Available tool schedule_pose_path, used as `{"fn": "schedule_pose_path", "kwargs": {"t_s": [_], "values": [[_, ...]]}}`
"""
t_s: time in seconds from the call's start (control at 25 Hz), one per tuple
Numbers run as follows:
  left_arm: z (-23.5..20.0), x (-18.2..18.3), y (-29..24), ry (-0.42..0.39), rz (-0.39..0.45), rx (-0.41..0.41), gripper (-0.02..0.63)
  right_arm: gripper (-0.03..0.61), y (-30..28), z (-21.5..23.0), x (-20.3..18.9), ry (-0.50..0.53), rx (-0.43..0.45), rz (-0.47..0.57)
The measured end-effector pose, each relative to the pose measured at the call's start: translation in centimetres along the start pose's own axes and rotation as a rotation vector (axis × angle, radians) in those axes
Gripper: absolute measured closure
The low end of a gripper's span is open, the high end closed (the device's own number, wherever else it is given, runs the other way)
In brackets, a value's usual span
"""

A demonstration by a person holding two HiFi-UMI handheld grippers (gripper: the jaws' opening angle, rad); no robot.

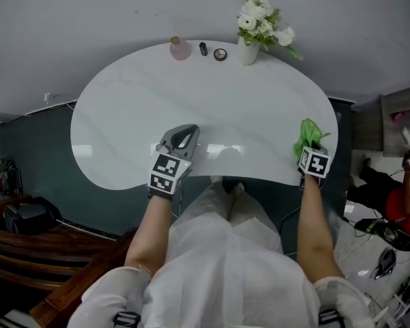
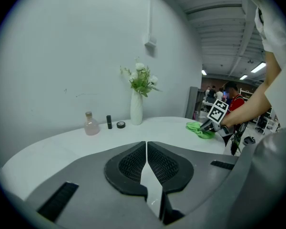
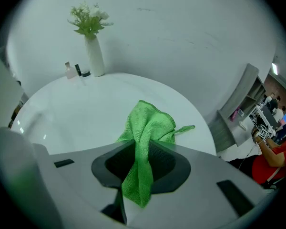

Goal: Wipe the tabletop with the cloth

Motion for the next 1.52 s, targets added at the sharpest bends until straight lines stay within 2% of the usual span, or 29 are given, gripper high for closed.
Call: {"fn": "schedule_pose_path", "kwargs": {"t_s": [0.24,0.52,0.64,0.84,0.96,1.16,1.32,1.52], "values": [[-4.3,0.6,-0.1,0.017,0.009,0.015,0.589,0.495,0.3,-12.3,5.1,0.141,0.16,0.047],[-8.8,0.8,-0.7,0.025,0.017,0.017,0.589,0.495,1.7,-25.8,9.8,0.365,0.372,0.103],[-10.3,0.9,-0.9,0.038,0.028,0.005,0.589,0.495,2.1,-30.3,11.4,0.468,0.424,0.142],[-12.1,1.0,-1.2,0.056,0.043,-0.003,0.589,0.495,1.9,-35.7,14.1,0.577,0.494,0.172],[-12.4,1.0,-1.4,0.079,0.049,-0.01,0.589,0.495,0.9,-37.5,16.4,0.594,0.508,0.184],[-12.2,0.7,-1.8,0.081,0.021,-0.003,0.589,0.495,-1.0,-37.8,19.5,0.534,0.512,0.197],[-10.9,0.9,-2.3,0.085,0.005,0.005,0.589,0.495,-1.9,-35.1,20.2,0.477,0.489,0.2],[-8.9,1.5,-4.3,0.097,-0.002,0.001,0.589,0.495,-3.3,-29.3,19.6,0.435,0.457,0.205]]}}
Point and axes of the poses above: the fingertips, and each gripper's own axes: y backward along the fingers, z to its right, x out of its top, the point moved 9 cm from there along y, backward along the fingers, and after that the axes turned 10 degrees about -x, right-handed, at the moved point
